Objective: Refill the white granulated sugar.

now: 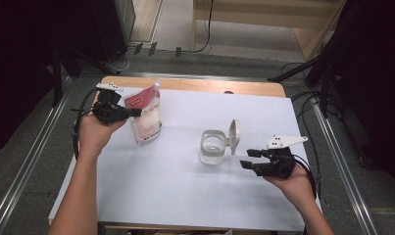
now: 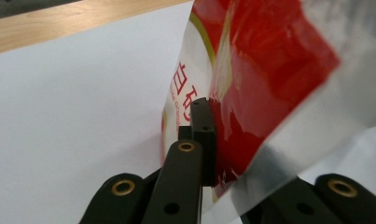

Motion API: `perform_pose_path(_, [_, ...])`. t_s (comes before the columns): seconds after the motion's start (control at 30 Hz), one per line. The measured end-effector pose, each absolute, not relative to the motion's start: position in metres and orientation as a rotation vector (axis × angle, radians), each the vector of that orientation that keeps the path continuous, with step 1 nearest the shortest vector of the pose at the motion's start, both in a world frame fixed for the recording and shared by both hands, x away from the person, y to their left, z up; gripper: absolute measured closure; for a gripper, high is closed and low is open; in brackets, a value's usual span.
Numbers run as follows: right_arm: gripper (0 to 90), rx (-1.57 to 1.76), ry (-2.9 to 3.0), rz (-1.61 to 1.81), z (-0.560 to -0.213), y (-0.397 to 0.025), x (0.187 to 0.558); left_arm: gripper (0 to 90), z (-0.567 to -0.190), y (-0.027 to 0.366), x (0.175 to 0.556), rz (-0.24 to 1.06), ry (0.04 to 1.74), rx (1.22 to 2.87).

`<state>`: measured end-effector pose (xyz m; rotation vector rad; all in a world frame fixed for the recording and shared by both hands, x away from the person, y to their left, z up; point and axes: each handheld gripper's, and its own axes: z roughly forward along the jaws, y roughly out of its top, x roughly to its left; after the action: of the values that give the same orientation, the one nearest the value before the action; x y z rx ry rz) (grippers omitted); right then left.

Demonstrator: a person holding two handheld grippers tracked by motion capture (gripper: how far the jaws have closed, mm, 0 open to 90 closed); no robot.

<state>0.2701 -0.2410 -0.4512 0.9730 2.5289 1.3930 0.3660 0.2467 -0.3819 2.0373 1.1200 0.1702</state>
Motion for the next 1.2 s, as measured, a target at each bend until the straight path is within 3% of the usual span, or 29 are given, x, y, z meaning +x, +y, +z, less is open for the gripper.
perform_pose_path(0.37, [51.0, 0.875, 2.591, 1.444, -0.443, -0.220, 0.258, 90.0, -0.356, 0.236, 0.355, 0.036, 1.010, 2.035])
perform_pose_path(1.2, [50.2, 0.735, 2.682, 1.437, -0.435, -0.147, 0.239, 90.0, -0.325, 0.214, 0.331, 0.009, 0.904, 2.058])
